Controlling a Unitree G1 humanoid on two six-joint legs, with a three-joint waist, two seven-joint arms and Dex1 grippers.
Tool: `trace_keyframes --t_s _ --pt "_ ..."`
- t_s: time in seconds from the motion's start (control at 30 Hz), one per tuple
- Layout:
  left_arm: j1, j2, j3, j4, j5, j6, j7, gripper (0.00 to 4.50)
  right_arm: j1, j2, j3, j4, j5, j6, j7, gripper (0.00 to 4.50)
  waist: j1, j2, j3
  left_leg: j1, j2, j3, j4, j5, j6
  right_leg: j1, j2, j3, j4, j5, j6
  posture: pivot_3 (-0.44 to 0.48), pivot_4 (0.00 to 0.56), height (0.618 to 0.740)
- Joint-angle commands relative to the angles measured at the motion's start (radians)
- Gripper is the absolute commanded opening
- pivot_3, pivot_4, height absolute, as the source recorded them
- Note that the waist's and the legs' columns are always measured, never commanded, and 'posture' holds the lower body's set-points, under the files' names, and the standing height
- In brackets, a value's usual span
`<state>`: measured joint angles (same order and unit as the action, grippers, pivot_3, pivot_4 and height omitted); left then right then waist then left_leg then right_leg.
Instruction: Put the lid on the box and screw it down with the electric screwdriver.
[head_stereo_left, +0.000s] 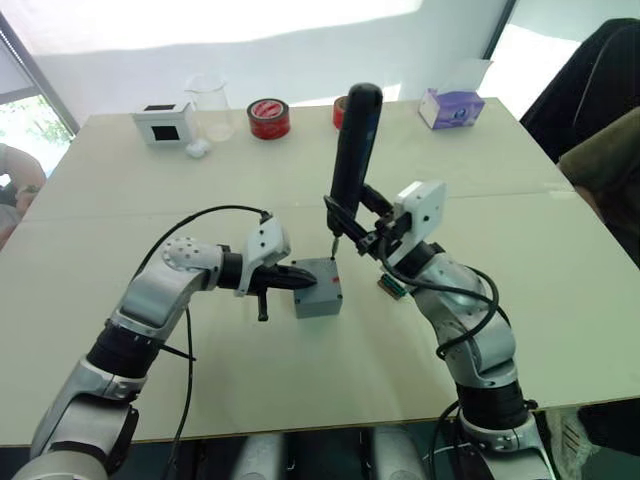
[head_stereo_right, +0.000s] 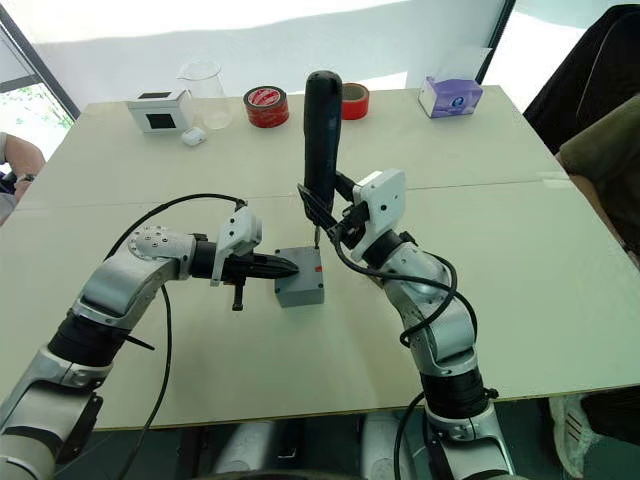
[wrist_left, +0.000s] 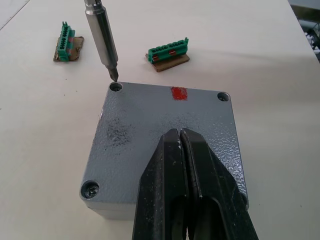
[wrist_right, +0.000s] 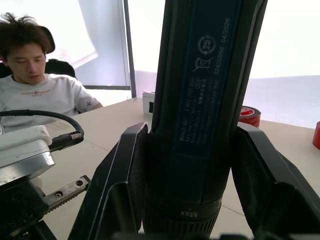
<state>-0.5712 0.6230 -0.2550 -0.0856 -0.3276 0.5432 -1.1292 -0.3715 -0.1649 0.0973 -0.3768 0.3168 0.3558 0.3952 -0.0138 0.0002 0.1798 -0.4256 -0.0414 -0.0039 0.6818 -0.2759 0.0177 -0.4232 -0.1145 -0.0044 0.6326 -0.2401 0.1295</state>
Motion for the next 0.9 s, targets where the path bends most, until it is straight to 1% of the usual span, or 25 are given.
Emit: trace_keyframes --t_s 0.03,0.27,0.57,0.7,0.83,0.9 --pt "0.018 0.018 -0.013 -0.005 0.019 0.028 0.003 0.0 -0.013 0.016 0.0 -0.031 0.004 -0.045 -0.001 1.91 0.0 0.0 0.0 0.0 0.0 0.0 0.0 0.0 0.0 0.0 0.0 0.0 0.0 0.0 0.0 0.0 0.15 0.74" --pt "0.025 0.017 -0.014 -0.074 0.008 0.079 0.027 0.0 -0.012 0.02 0.017 0.0 -0.029 -0.077 0.004 1.91 0.0 0.0 0.0 0.0 0.0 0.0 0.0 0.0 0.0 0.0 0.0 0.0 0.0 0.0 0.0 0.0 0.15 0.74" --pt "0.04 0.019 -0.01 -0.119 0.002 0.11 0.042 0.0 -0.008 0.012 0.012 0.045 -0.053 -0.121 0.008 1.91 0.0 0.0 0.0 0.0 0.0 0.0 0.0 0.0 -0.001 0.0 0.0 0.0 0.0 0.0 0.0 0.0 0.15 0.74" --pt "0.052 0.026 -0.01 -0.141 0.0 0.122 0.045 0.0 0.031 0.009 0.021 0.066 -0.06 -0.133 0.016 1.91 0.001 0.0 0.0 0.0 0.0 0.0 0.0 0.001 -0.001 0.0 0.0 0.0 0.0 0.0 0.0 0.0 0.15 0.74" --pt "0.056 0.028 -0.012 -0.139 0.0 0.118 0.046 0.0 0.076 0.002 0.036 0.087 -0.064 -0.132 0.03 1.91 0.001 0.0 -0.001 0.002 0.0 0.0 0.0 0.0 -0.001 0.002 0.0 0.0 0.0 0.0 0.0 0.0 0.15 0.74" --pt "0.043 0.021 -0.018 -0.084 0.013 0.093 0.037 0.0 0.091 -0.001 0.036 0.106 -0.072 -0.123 0.026 1.91 0.001 0.0 -0.001 0.005 0.0 0.0 0.0 0.0 0.0 0.005 0.0 0.0 -0.001 0.0 0.0 0.0 0.15 0.74"
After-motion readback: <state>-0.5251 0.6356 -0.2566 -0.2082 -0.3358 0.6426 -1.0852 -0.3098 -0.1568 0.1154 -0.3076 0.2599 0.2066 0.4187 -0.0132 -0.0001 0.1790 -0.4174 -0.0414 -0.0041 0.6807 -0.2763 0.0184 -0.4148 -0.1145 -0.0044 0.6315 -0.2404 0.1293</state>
